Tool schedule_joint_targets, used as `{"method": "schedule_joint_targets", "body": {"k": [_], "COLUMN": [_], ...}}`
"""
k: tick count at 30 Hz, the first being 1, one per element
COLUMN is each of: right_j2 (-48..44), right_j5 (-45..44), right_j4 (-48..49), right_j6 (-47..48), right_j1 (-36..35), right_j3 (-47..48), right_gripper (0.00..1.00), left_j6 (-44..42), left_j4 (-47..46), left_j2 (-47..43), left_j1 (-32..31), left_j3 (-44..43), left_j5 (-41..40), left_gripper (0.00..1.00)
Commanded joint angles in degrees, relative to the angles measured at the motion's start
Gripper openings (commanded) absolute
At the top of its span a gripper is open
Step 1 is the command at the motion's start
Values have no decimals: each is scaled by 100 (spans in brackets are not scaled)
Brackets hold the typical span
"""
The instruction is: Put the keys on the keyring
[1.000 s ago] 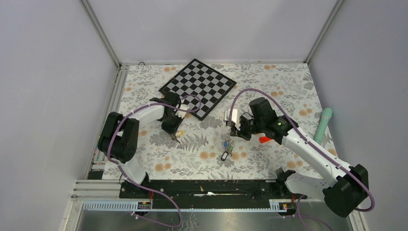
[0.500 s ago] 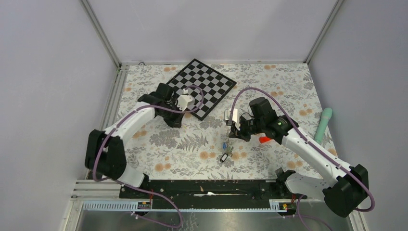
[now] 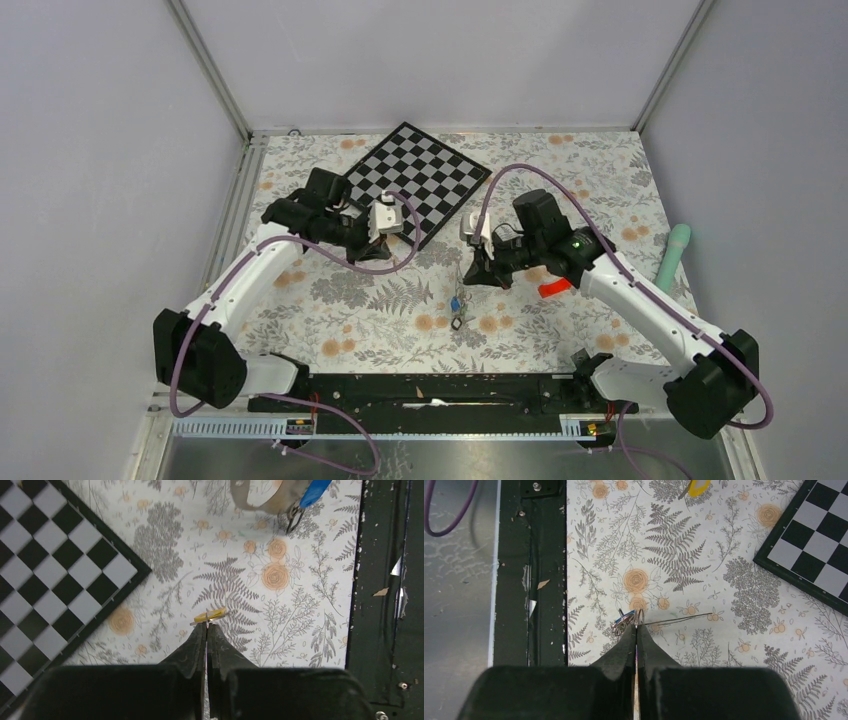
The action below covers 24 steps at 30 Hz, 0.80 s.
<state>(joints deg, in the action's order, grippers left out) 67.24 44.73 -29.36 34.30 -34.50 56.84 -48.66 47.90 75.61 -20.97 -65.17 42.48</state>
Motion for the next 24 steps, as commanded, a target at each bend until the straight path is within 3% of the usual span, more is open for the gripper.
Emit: {"method": "schedule_joint_targets", "body": {"k": [1,10,24], "right_j2": [184,697,1116], "right_j5": [553,1028,1695], "right_j4": [84,82,155], "right_j6": [-236,-360,-23], "right_j1": [-30,-27,-30], "right_j3": [423,796,964], "right_gripper": [0,0,0], "left_j6": [-907,-1375,-1337], "left_j4": [156,290,-305], "left_j2": [-213,-51,219], "left_j1": [-123,-724,-1787], "left_j3": [-453,-1009,-1052], "left_j5": [913,1355,743], "left_gripper": [0,0,0]}}
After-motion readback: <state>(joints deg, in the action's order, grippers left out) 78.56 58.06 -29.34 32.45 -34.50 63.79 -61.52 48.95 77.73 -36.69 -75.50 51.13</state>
